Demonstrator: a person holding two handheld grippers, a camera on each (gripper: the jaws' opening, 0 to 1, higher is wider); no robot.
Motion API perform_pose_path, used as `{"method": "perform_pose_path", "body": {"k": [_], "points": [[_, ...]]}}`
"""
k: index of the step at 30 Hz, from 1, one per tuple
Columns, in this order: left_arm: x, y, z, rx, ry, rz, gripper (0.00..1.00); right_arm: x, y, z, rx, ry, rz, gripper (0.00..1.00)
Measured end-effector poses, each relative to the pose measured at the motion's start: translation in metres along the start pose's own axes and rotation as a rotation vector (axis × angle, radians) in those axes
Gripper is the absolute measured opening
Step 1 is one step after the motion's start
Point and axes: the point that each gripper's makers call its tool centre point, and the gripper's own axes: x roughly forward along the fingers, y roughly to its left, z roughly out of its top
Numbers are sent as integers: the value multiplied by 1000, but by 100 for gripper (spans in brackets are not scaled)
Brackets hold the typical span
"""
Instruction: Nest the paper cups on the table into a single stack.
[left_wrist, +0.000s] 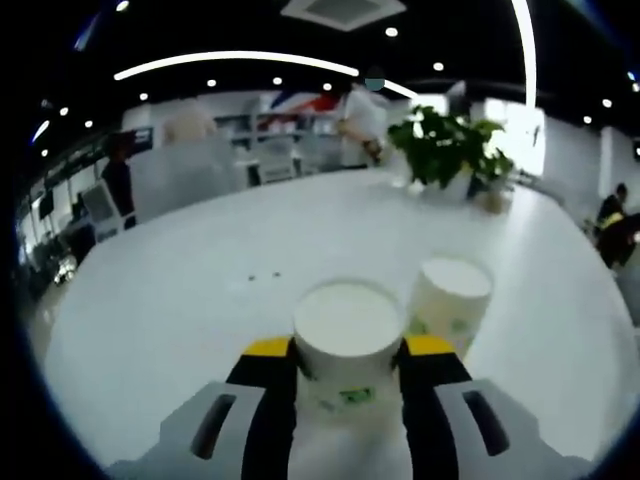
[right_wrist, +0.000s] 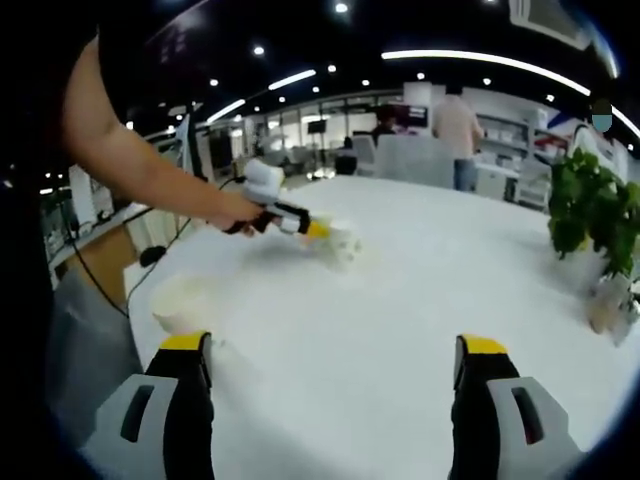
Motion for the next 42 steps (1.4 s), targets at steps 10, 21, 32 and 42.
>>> {"method": "perform_pose_path", "body": {"k": [10, 21, 32, 42], "points": [[-4, 5, 11, -1, 3, 1, 38, 1, 3, 2, -5, -2, 10, 99], [-10, 14, 32, 6, -12, 5, 37, -1, 3, 6, -10, -11, 10, 99], [-17, 21, 65, 43, -30, -9, 37, -1, 7, 8, -8, -17, 13, 99], [-28, 24, 92, 56, -36, -28, 37, 0, 7, 11, -15, -23, 21, 99]]}}
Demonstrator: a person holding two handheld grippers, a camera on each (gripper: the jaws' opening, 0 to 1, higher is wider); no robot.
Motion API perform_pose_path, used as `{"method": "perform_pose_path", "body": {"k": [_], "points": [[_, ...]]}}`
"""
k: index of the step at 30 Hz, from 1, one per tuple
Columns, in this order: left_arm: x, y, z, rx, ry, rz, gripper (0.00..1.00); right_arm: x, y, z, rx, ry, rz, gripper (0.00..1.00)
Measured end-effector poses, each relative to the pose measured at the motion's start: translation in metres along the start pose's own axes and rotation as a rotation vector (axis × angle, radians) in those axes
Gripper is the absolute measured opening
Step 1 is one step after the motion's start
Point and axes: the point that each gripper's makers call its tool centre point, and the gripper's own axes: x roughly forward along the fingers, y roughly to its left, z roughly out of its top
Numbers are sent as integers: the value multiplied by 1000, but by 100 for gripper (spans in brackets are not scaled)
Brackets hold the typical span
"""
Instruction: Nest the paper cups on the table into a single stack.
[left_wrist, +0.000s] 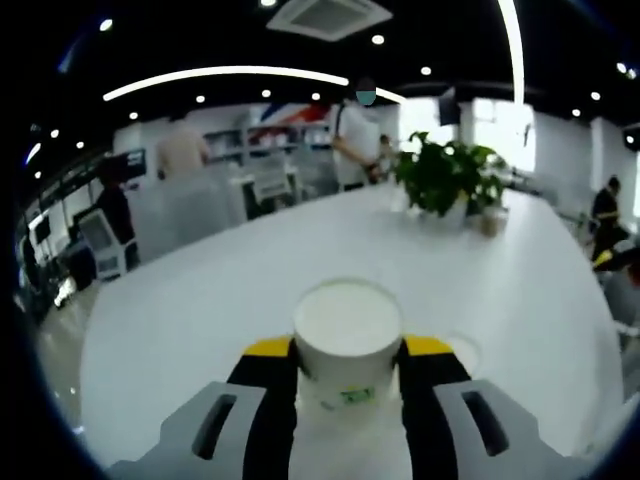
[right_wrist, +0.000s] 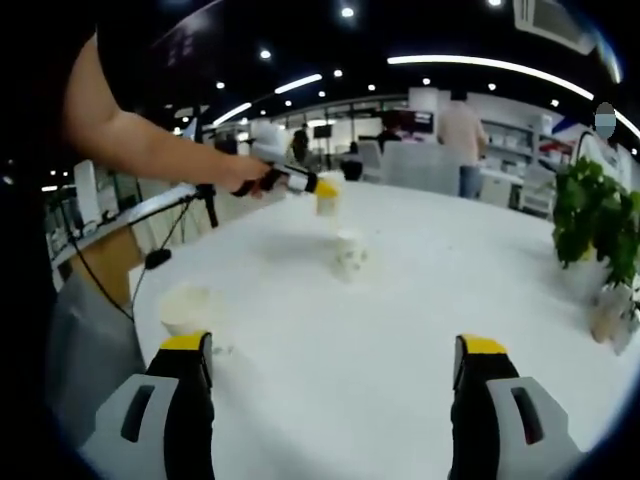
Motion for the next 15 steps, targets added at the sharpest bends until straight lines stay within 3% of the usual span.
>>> {"method": "perform_pose_path", "body": {"k": [15], "points": [[-13, 3, 34, 26, -16, -26, 37, 0, 0, 8, -7, -21, 7, 99]]}}
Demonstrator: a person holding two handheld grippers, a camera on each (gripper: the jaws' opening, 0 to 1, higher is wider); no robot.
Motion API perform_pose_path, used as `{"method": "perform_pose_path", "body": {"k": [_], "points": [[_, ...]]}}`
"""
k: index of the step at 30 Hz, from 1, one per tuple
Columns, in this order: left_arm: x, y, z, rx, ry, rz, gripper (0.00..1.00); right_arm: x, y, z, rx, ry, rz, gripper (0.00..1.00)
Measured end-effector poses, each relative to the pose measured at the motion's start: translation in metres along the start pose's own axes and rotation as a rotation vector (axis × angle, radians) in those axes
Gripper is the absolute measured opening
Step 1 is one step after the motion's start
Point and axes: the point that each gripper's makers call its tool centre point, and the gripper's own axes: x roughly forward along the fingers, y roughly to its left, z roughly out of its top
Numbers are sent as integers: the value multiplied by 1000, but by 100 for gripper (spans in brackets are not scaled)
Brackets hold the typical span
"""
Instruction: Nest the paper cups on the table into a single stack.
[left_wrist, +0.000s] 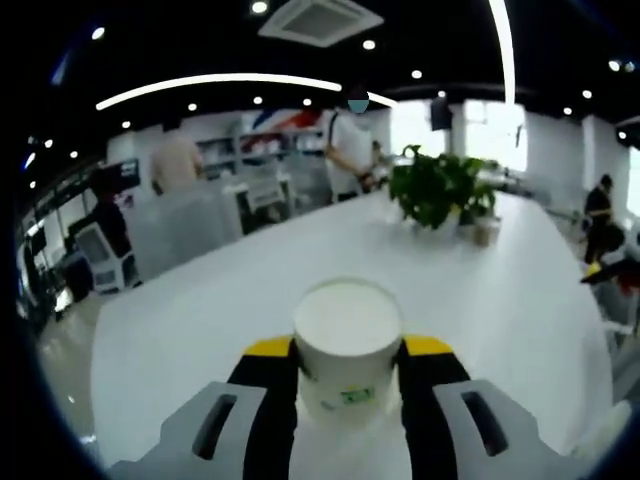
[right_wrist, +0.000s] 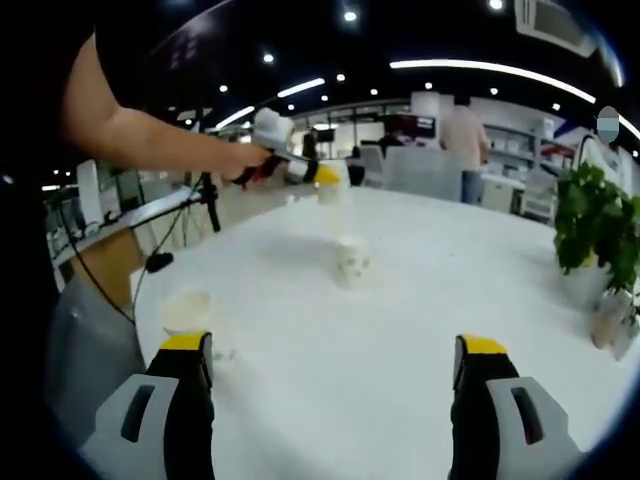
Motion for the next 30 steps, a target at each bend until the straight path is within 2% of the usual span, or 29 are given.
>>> {"method": "perform_pose_path", "body": {"k": [8, 12, 17, 25, 30], "points": [[-7, -5, 14, 4, -16, -15, 37, -3, 1, 3, -3, -10, -5, 99], [-12, -14, 25, 2, -44, -43, 37, -5, 0, 5, -8, -13, -7, 99], [-17, -26, 32, 24, -41, -63, 37, -6, -1, 11, -12, -26, -9, 99], [-29, -35, 40, 46, -47, -64, 37, -10, 2, 14, -23, -33, -6, 99], [-37, -41, 46, 33, -56, -59, 36, -13, 2, 16, -26, -39, -7, 99]]}}
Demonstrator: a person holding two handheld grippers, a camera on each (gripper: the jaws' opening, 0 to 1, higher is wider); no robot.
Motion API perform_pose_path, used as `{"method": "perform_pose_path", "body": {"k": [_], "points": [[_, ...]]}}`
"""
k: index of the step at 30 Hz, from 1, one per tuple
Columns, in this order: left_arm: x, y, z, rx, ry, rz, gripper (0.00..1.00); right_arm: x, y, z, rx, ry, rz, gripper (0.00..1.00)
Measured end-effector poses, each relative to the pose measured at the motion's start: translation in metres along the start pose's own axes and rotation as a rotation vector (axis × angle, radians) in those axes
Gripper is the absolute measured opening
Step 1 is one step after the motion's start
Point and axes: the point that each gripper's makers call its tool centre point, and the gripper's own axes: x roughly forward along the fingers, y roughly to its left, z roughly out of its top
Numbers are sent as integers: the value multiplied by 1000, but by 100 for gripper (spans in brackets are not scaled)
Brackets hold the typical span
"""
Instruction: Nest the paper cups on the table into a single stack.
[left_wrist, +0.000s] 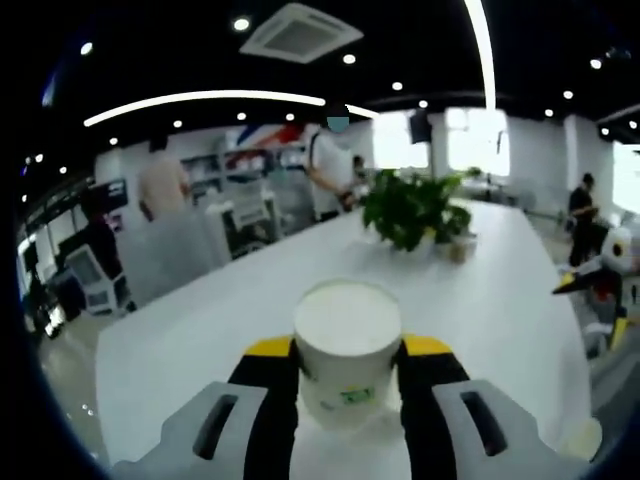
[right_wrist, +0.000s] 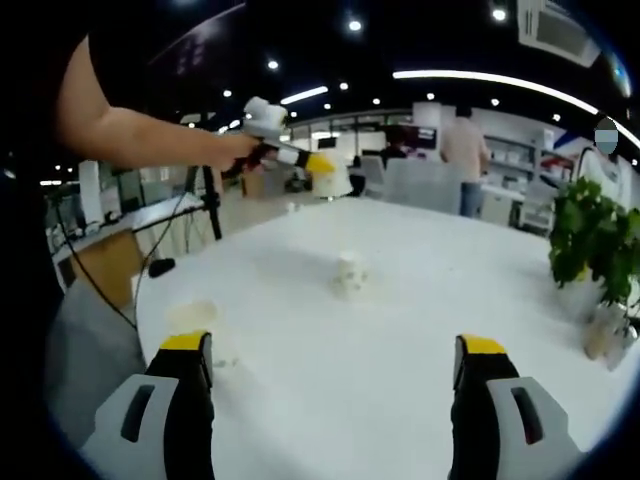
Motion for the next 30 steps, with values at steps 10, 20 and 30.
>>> {"method": "perform_pose_path", "body": {"k": [10, 20, 30], "points": [[-13, -23, 11, 23, -13, -13, 37, 0, 3, 5, -1, -17, 9, 99], [-25, -39, 14, 24, -10, -21, 37, -5, 3, 4, -7, -20, 12, 99], [-41, -63, 20, 22, -21, -37, 37, -10, 3, 5, -20, -24, 17, 99]]}}
